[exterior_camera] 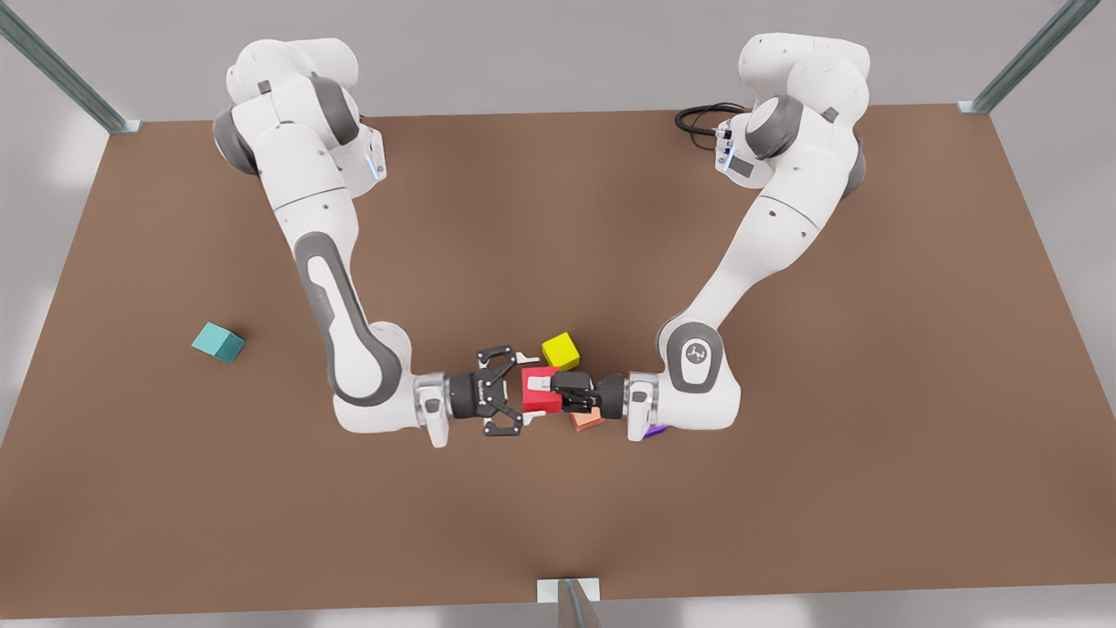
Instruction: Pick up red wooden cube and pass to hand red wooden cube and place in blue wooden cube
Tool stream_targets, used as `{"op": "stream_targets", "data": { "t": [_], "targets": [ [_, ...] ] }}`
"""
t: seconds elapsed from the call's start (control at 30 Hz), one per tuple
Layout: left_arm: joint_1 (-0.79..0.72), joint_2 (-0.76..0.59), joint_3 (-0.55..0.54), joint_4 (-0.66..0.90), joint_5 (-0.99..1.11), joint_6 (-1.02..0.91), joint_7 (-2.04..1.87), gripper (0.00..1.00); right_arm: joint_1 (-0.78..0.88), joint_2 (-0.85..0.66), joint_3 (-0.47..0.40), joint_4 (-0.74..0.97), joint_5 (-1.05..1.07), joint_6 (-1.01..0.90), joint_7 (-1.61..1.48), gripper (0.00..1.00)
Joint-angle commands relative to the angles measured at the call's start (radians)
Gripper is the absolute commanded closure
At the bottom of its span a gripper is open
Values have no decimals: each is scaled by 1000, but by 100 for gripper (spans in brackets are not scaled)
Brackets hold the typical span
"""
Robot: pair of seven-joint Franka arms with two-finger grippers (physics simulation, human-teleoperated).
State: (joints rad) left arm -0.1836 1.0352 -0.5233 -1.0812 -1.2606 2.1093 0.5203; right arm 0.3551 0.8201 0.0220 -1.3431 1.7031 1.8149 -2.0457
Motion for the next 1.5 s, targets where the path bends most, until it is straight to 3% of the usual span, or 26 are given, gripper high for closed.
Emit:
{"op": "stream_targets", "data": {
  "t": [0.0,0.4,0.47,0.63,0.67,0.73,0.77,1.03,1.23,1.3,1.33,1.37,1.4,1.43,1.47],
  "targets": [
    [-5,-1,-1,1,-13,-5,24,43,1,2,1,1,6,17,25,0],
    [-10,2,-1,12,-11,-3,7,43,4,11,15,2,9,26,38,2],
    [-10,6,-1,15,-11,-3,9,43,4,11,15,8,9,26,41,28],
    [-11,6,-1,17,-11,-3,10,43,4,11,15,8,9,27,42,29],
    [-11,6,-1,15,-11,-3,18,35,4,11,16,8,9,27,42,29],
    [-11,6,-1,14,-11,-3,43,7,4,11,16,10,9,27,48,29],
    [-10,6,-1,12,-11,-5,43,0,4,11,16,10,9,27,48,29],
    [24,-1,-1,6,1,-18,44,0,4,10,16,8,9,29,50,29],
    [118,-11,-1,-11,18,-149,24,0,-16,7,4,8,-5,20,45,29],
    [219,-44,-1,-20,139,-302,-118,0,-70,8,-28,13,-253,12,128,28],
    [257,-53,2,15,382,-474,-239,0,-119,20,-31,54,-431,-14,192,28],
    [294,-72,0,104,780,-710,-255,0,-146,19,-45,59,-546,-52,211,28],
    [296,-133,3,190,1185,-851,-276,0,-165,-24,-71,73,-802,-69,369,28],
    [279,-256,-6,190,1519,-847,-278,0,-171,-50,-82,97,-960,-100,461,28],
    [300,-319,2,196,1560,-835,-284,0,-168,-71,-114,94,-1117,-101,584,28]
  ]
}}
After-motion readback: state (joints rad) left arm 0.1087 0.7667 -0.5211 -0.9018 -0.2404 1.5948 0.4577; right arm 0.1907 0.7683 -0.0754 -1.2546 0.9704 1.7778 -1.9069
